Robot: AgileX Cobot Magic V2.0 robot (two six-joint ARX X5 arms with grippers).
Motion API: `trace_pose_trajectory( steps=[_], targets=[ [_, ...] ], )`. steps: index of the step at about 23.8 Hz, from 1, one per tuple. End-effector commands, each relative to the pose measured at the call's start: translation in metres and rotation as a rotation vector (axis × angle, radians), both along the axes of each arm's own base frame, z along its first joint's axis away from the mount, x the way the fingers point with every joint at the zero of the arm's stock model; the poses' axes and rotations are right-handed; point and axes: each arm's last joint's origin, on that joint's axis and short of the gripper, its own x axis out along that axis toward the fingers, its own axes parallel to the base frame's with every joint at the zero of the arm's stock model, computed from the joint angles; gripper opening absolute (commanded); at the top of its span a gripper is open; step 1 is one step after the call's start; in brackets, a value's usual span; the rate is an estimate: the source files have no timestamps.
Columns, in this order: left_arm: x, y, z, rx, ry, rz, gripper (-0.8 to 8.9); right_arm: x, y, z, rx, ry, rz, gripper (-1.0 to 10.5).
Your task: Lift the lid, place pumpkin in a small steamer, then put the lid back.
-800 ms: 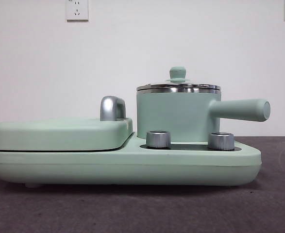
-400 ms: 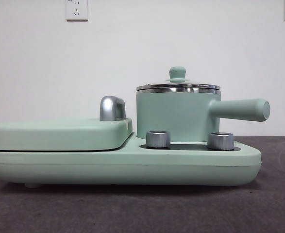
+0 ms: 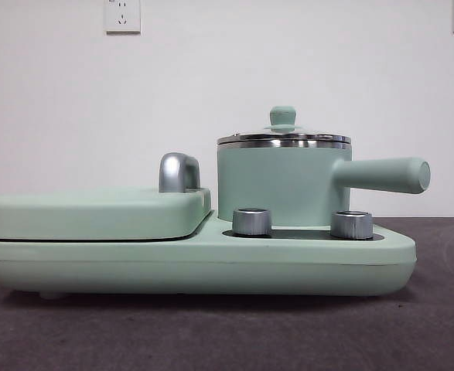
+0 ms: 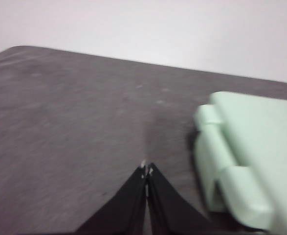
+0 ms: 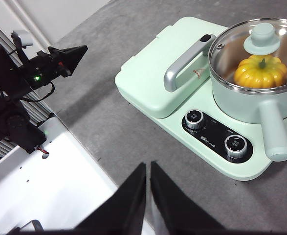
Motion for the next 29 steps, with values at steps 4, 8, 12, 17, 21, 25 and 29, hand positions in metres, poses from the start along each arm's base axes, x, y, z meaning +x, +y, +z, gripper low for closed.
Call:
trace_pose_trajectory(
  steps=[4,8,12,17,21,25,29],
  targets=[
    [0.0007,0.0012,-0.0097,0.061,0.048,0.015,0.06,-0.0002,0.0003,0.0031,0.004,-0.021,0.012,0.1],
    [0.0005,0.0012,-0.0109,0.103,0.061,0.009,0.06,-0.0001,0.0004,0.0032,0.004,-0.021,0.012,0.1],
    [0.0005,0.0012,-0.0109,0.132,0.062,0.004,0.06,-0.0002,0.0003,0.0032,0.004,-0.022,0.012,0.1],
    [0.0005,0.0012,-0.011,0.217,0.064,-0.009,0.06,-0.0001,0.0004,0.0032,0.004,-0.021,0.012,0.1],
    [0.0005,0.0012,-0.0108,0.245,0.063,-0.013,0.06,-0.0001,0.0004,0.0032,0.004,-0.021,0.012,0.1],
    [0.0005,0.0012,-0.0107,0.243,0.062,-0.013,0.06,-0.0002,0.0003,0.0032,0.004,-0.022,0.012,0.1],
    [0.0005,0.0012,-0.0107,0.243,0.062,-0.013,0.06,-0.0001,0.0004,0.0032,0.004,-0.021,0.012,0.1]
  ],
)
